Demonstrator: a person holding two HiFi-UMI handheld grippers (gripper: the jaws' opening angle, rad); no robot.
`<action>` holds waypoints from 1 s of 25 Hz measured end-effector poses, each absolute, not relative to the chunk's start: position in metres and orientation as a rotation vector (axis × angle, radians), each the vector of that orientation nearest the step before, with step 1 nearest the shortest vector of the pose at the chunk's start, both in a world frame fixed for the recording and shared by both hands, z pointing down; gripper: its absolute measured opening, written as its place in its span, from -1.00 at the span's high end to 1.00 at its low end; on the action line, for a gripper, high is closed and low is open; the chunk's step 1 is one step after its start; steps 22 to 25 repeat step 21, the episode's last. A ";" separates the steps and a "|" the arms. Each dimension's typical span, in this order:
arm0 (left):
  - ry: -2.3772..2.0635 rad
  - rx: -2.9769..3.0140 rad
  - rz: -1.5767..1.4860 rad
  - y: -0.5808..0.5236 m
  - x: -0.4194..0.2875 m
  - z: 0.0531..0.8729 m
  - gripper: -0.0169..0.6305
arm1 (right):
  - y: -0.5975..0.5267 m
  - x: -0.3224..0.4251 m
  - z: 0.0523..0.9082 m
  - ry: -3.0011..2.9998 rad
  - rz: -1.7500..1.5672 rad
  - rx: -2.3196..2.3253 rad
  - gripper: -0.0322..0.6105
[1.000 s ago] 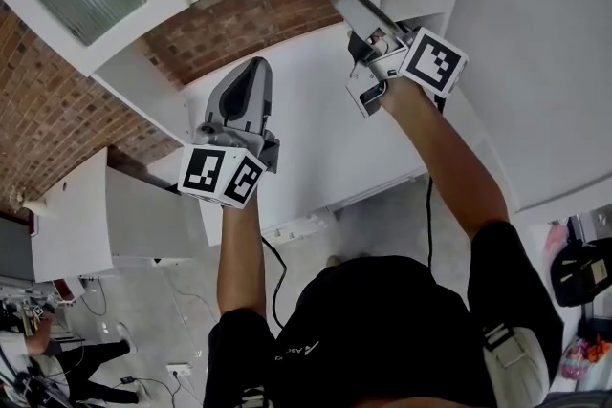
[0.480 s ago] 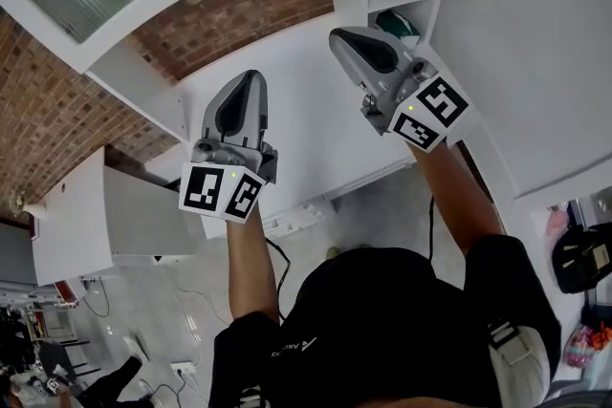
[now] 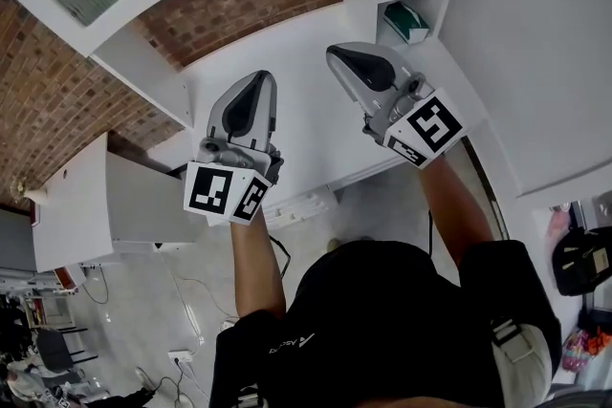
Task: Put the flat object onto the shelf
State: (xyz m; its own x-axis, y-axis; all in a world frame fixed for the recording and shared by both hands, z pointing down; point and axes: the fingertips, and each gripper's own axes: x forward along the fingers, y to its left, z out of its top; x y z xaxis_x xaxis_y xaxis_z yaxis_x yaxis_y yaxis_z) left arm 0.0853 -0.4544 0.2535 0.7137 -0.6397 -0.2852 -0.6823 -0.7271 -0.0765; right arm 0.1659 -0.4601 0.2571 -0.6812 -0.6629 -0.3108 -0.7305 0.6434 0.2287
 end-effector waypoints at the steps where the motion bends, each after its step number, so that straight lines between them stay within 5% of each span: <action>1: 1.071 -2.741 0.359 -0.454 0.084 0.254 0.95 | -0.459 0.163 0.257 2.667 0.506 -1.140 0.90; 25: 1.070 -2.761 0.368 -0.466 0.084 0.258 0.95 | -0.457 0.165 0.263 2.680 0.560 -1.173 0.90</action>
